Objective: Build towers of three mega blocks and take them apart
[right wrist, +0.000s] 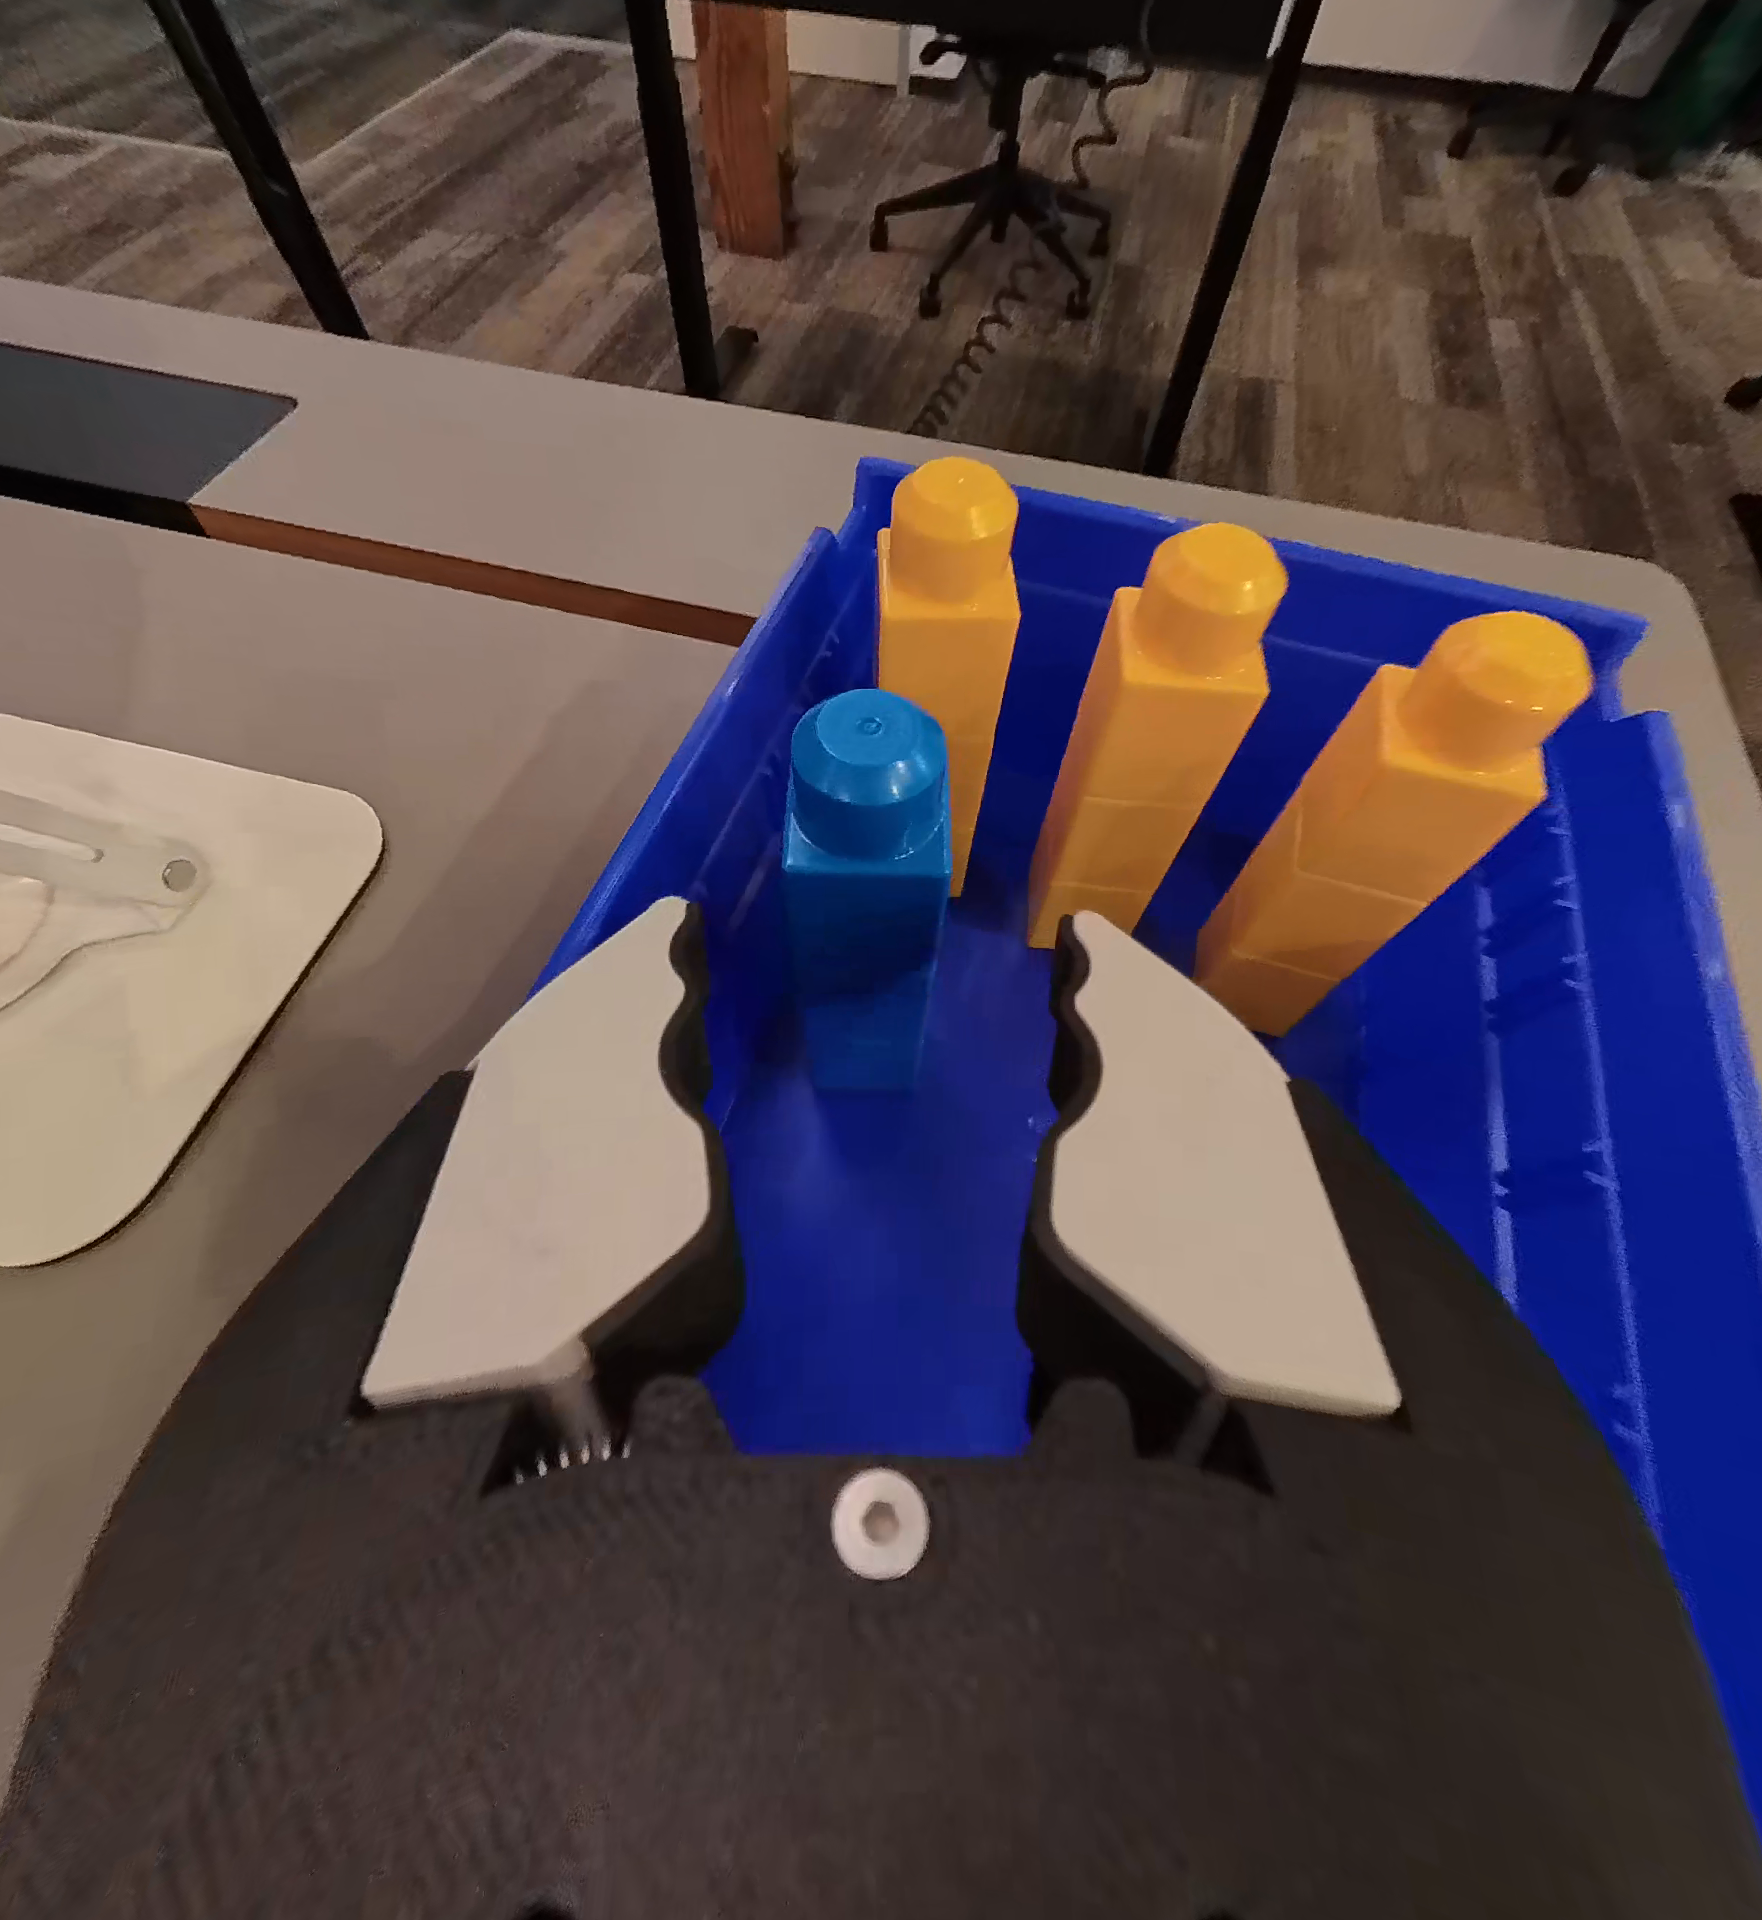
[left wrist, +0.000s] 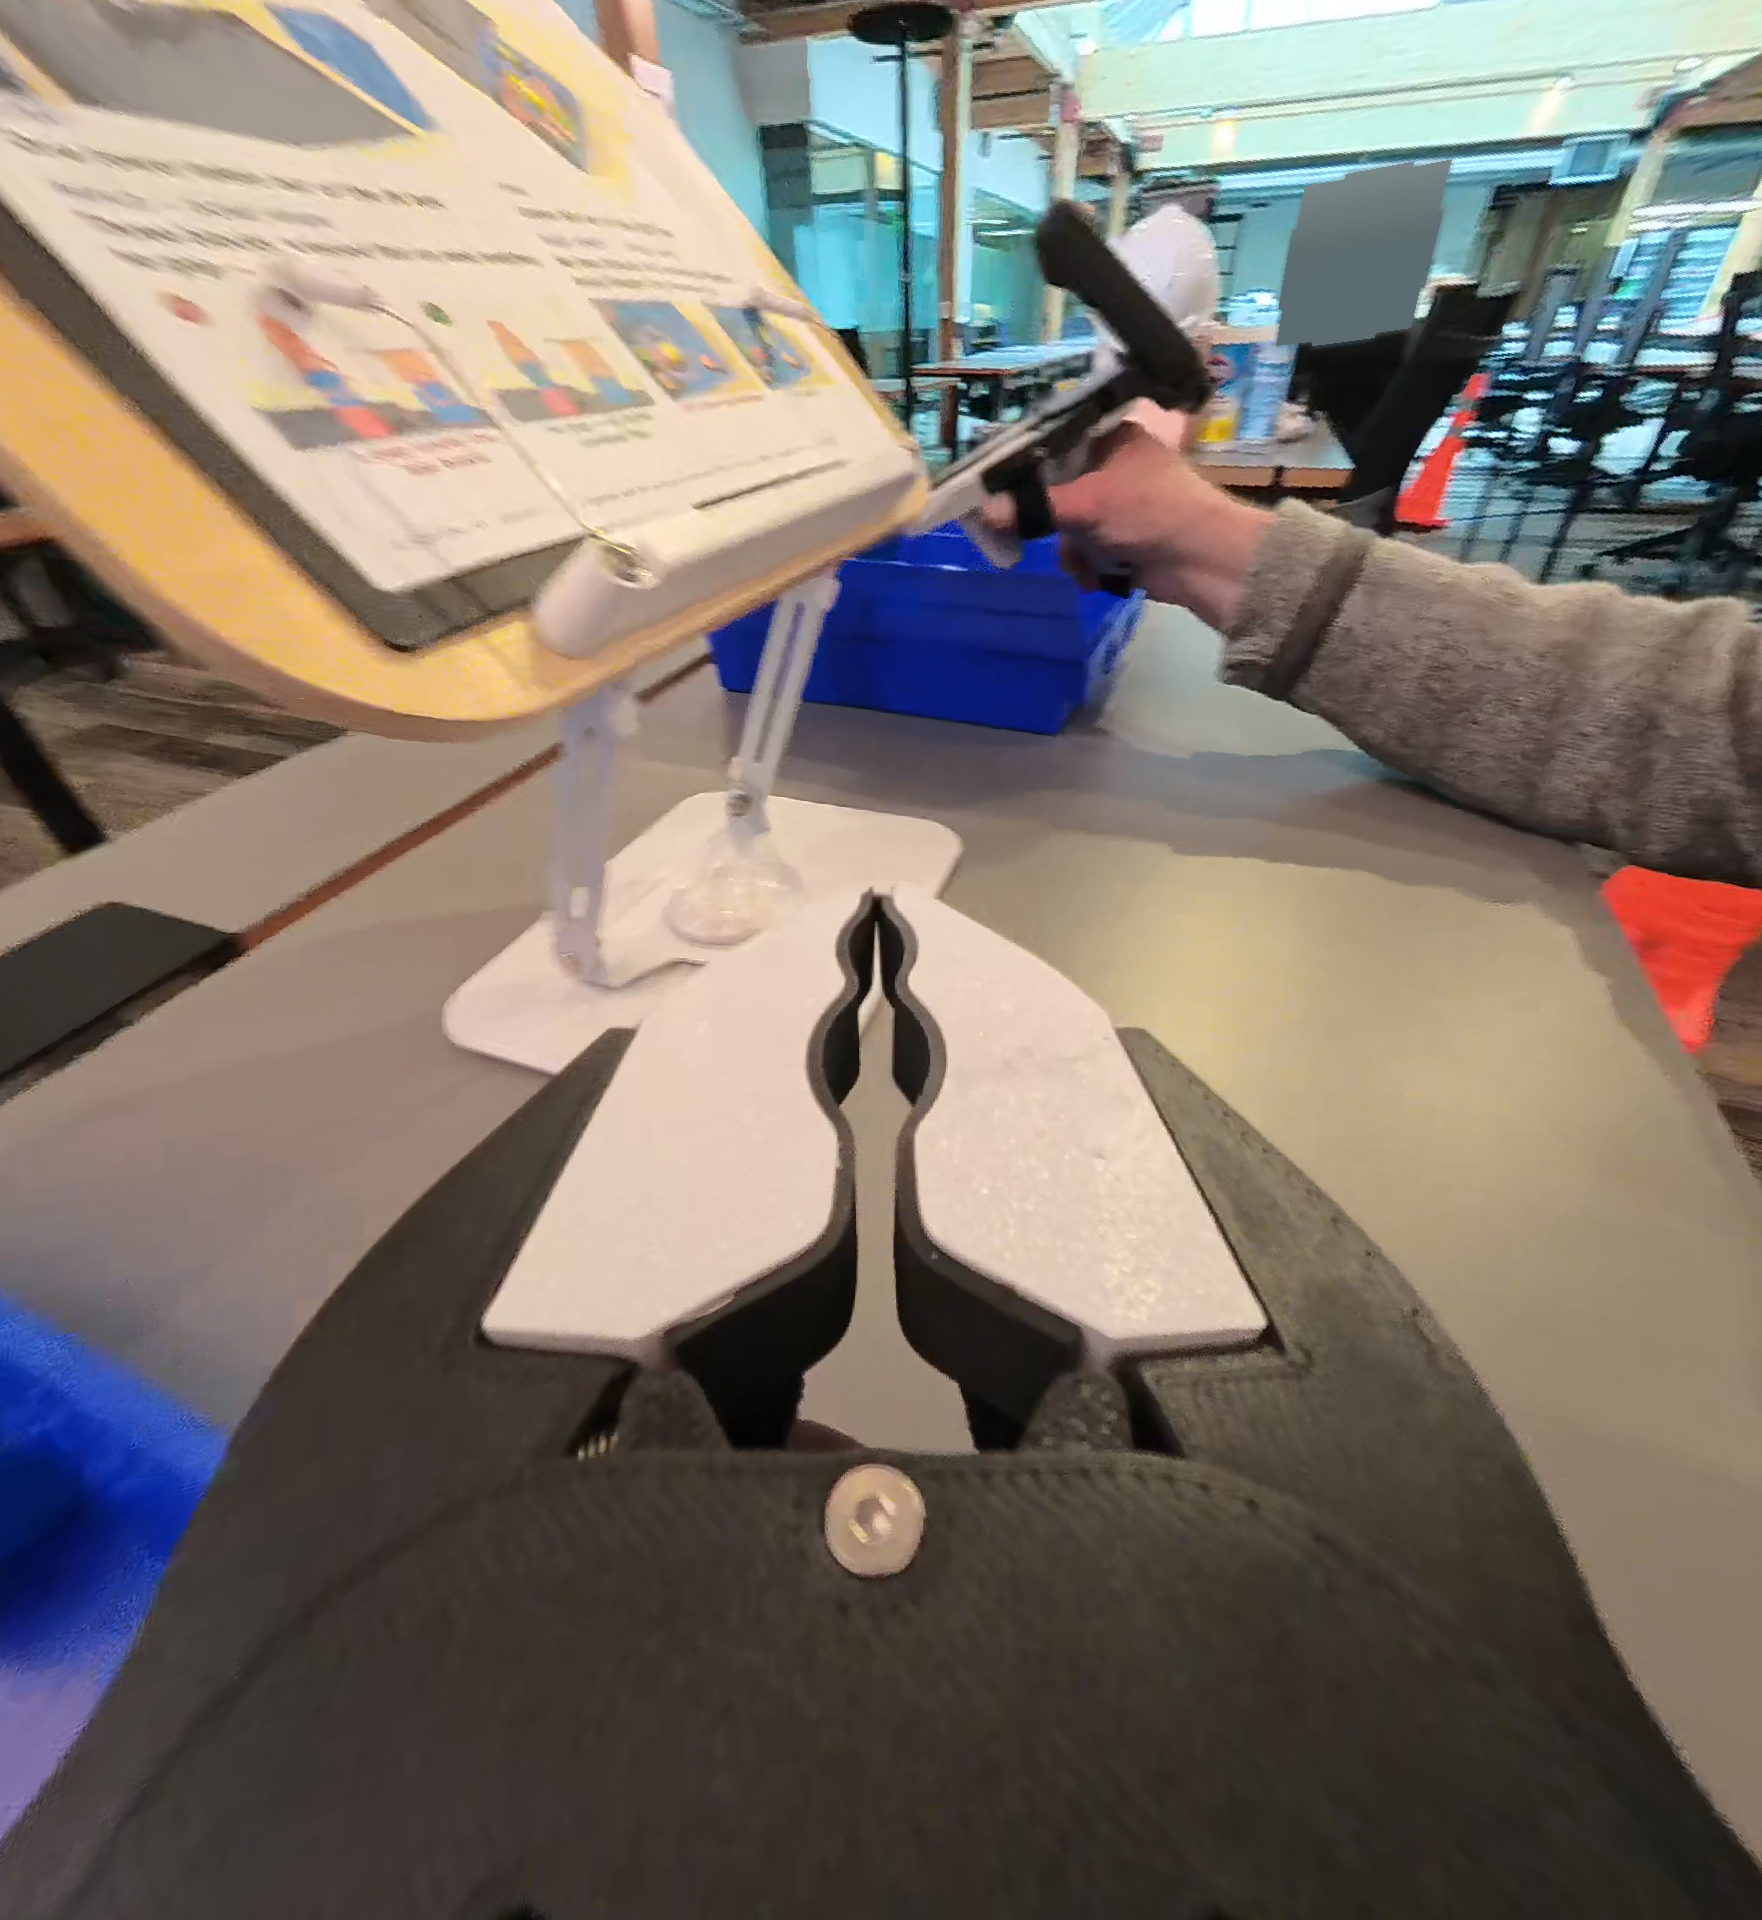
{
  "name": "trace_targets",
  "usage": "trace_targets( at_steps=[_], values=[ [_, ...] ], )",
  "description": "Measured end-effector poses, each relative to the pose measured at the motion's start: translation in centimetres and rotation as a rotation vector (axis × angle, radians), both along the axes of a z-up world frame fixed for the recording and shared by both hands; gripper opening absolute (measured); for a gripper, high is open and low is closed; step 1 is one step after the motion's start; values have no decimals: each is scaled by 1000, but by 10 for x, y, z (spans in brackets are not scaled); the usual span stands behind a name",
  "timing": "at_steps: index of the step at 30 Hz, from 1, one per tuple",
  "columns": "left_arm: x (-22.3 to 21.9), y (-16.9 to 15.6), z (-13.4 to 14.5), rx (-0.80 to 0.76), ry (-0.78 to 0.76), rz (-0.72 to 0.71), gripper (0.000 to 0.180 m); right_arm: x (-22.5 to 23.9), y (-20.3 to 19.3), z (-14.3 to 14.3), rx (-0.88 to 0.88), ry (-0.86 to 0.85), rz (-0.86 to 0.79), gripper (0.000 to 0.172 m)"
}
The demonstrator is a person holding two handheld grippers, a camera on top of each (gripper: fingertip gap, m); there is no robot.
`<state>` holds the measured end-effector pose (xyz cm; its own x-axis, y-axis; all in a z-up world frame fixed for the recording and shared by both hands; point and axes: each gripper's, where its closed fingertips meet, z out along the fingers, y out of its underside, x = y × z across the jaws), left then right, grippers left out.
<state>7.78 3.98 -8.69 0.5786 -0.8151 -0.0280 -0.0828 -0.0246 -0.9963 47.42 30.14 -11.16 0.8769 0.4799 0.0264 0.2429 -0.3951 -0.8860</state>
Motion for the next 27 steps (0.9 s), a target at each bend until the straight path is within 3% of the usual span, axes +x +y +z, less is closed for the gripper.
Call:
trace_targets(
  at_steps=[4, 7, 11, 13, 16, 20, 25, 27],
  values=[
    [-68, 18, 23, 28, 56, 210, 20, 6, -13, 18, 66, 26, -14, 62],
    [-137, 38, 26, -54, 120, 381, 39, 5, -23, 29, 116, 39, -12, 60],
    [-218, 71, 2, -239, 316, 607, 41, -7, -33, 39, 164, 32, 13, 57],
    [-249, 84, -24, -408, 453, 702, 42, -13, -34, 42, 173, 18, 28, 55],
    [-269, 94, -55, -607, 560, 762, 40, -23, -35, 39, 178, -9, 50, 52],
    [-284, 105, -87, -760, 655, 824, 39, -27, -37, 37, 181, -36, 66, 50],
    [-294, 117, -84, -774, 791, 895, 15, -30, -40, 41, 194, -33, 87, 47],
    [-299, 116, -84, -797, 841, 920, 25, -30, -40, 42, 197, -39, 89, 47]
  ],
)
